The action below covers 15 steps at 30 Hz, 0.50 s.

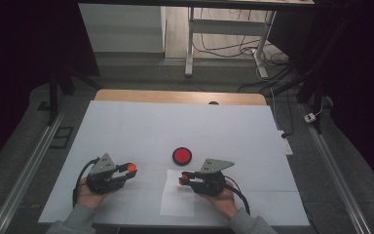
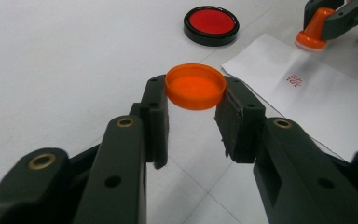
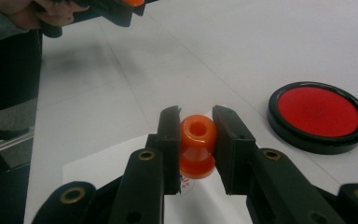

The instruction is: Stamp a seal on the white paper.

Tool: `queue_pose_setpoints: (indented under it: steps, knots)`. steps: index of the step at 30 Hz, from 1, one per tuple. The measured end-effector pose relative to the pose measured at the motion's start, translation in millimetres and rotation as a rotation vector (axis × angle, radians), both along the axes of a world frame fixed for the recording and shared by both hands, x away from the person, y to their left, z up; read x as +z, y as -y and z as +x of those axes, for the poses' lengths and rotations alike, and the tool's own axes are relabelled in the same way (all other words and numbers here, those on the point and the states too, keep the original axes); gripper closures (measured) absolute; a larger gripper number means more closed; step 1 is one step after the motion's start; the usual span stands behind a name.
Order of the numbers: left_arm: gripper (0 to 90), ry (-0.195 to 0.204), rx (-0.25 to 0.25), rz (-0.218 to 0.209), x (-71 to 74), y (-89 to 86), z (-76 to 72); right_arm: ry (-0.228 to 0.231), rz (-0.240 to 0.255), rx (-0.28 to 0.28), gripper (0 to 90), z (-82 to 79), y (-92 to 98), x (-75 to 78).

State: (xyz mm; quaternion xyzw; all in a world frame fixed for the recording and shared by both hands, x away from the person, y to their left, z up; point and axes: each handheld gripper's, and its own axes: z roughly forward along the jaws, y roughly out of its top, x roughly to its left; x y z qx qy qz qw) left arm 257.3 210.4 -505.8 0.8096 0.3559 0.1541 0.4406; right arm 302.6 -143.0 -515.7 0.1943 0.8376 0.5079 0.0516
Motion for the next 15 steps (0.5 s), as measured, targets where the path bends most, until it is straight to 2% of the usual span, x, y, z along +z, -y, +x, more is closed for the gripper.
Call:
queue_pose_setpoints:
  steps: [4, 15]
  knots:
    - [64.7, -0.001, 0.0, 0.002, -0.4, 0.3, 0.4, 0.012, 0.01, -0.015, 72.1, 0.7, 3.0, 4.8]
    - [64.7, -0.003, -0.005, 0.009, -0.8, 0.9, 1.1, 0.046, 0.087, -0.079, 72.1, 5.8, 20.3, 25.3]
